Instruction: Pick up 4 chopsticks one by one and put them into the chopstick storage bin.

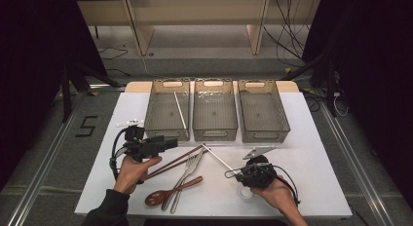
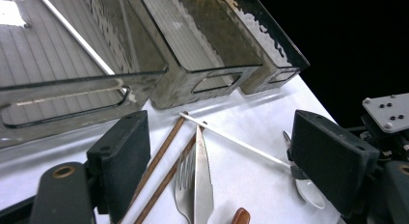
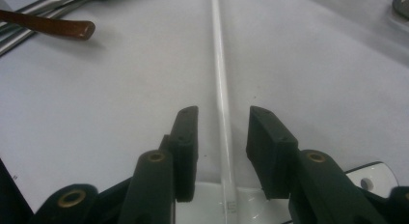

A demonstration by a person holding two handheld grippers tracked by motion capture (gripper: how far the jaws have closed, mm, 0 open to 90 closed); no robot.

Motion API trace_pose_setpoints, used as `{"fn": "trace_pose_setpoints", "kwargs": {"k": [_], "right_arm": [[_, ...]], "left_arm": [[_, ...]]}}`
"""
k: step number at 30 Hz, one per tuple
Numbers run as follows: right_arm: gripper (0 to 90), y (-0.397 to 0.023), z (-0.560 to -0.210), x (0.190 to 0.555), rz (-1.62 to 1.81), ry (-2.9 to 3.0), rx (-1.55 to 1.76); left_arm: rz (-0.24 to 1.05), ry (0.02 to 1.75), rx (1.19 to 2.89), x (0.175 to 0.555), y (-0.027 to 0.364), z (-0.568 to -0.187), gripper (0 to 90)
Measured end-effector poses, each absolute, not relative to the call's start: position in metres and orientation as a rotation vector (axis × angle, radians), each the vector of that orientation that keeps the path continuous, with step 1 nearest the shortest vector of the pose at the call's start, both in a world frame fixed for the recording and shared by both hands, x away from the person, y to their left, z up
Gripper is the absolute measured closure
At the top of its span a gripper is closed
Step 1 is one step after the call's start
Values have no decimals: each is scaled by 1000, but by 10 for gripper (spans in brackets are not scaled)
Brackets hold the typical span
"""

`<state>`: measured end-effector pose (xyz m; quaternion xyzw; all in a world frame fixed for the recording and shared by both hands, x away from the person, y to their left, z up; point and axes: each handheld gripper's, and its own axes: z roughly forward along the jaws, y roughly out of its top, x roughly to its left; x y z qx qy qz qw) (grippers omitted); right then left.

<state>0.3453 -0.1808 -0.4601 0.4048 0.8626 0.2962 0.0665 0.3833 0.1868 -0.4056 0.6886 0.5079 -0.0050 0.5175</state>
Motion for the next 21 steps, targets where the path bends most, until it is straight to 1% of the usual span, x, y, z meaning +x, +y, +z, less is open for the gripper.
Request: {"fn": "trace_pose_setpoints", "kwargs": {"k": [6, 13, 16, 18, 21], "right_arm": [[674, -178, -464, 348, 862, 2620, 1226], [725, -173, -470, 350, 801, 2646, 1209], [765, -172, -471, 350, 787, 2638, 1204], [813, -172, -471, 350, 771, 2629, 1190], [834, -172, -471, 349, 766, 2638, 1172]], "left_arm": [[-21, 1229, 1668, 382, 185, -410, 214], [-23, 1234, 1669, 382, 185, -410, 214], [-21, 1230, 1674, 381, 185, -410, 214], [-17, 1229, 1679, 381, 185, -410, 214], [-18, 1228, 1683, 381, 184, -410, 214]]}}
